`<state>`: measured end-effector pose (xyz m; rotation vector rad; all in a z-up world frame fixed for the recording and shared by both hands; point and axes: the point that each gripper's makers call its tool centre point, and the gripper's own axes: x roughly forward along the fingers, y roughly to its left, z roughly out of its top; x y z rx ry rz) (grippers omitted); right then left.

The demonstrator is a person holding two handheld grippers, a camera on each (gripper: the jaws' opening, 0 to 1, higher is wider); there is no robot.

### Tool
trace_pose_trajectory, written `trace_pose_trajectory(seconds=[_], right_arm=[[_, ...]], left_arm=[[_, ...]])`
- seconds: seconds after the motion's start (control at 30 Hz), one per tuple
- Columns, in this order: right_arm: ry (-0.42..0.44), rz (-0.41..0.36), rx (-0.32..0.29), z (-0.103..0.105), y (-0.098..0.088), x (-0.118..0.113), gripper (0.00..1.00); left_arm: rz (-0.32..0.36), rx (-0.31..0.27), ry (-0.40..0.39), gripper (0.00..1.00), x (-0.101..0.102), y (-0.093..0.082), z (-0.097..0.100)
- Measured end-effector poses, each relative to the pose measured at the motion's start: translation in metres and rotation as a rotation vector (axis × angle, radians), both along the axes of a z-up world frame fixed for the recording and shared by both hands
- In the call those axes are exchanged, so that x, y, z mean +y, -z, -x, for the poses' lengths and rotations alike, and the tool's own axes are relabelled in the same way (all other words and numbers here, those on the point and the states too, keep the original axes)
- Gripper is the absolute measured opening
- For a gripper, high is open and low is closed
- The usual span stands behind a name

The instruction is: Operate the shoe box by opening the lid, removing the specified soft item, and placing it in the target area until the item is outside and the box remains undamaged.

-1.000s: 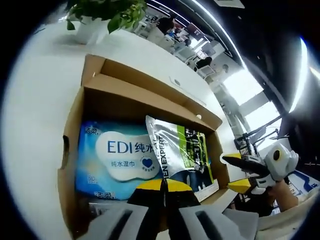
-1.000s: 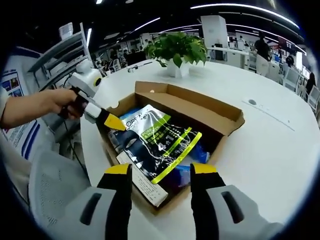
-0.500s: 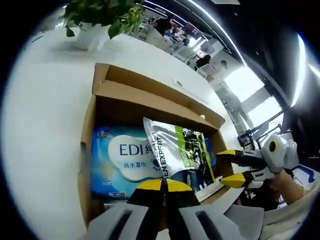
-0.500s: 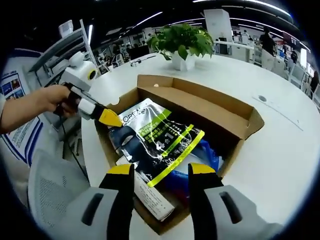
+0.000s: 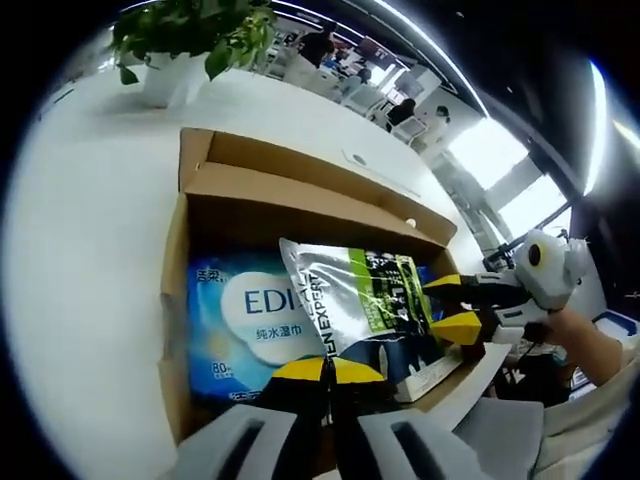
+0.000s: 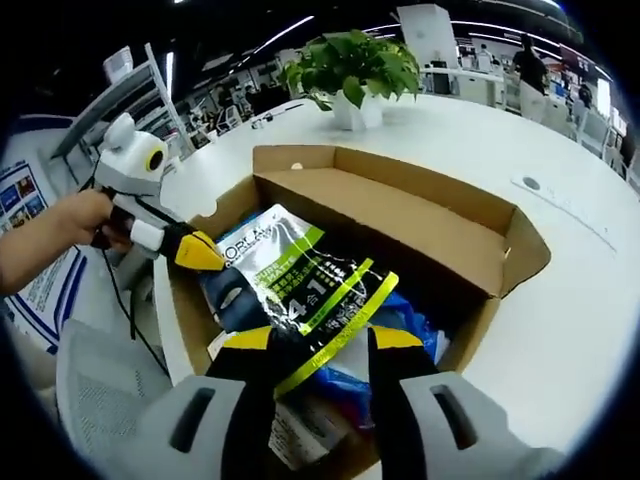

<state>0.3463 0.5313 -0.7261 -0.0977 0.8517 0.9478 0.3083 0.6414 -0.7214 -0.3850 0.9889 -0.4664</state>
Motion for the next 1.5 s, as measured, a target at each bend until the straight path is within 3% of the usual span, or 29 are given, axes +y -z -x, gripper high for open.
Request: trace_pose_trajectory(seconds=[0.3,0.4,0.57,0.67,0.8,1.2,1.5], right_arm=[[-0.011,0.026,0.018,0.002,0.007,0.007,0.33],[0.053,-0.008,0.065,0.000,0.006,0.010,0.31],[0.089,-0.014,0.060,-0.005,0.003,0.008,0.15],[0.094,-0.022,0.059,-0.004,0.001,0.009,0.12],[0.086,0.013,0.017,-0.006,0.002,0.004,0.01],[0.131,-0.047,0.004,-0.007,-0.022,-0.003,0.00],[0.174,-0.074,-0.007,-0.007,-0.039,-0.019,0.00]], left_arm=[[-0.018,-0.023,0.036,0.00,0.000,0.004,-0.001],[-0.024,-0.035,0.041,0.00,0.001,0.005,0.002],[-0.017,-0.039,0.028,0.00,0.004,0.006,0.002],[-0.016,-0.051,0.026,0.00,0.003,0.003,0.002],[-0.016,-0.062,0.023,0.00,0.002,-0.001,0.002],[-0.023,-0.104,0.029,0.00,-0.005,-0.022,0.002],[-0.037,-0.125,0.057,0.00,-0.022,-0.036,0.002]])
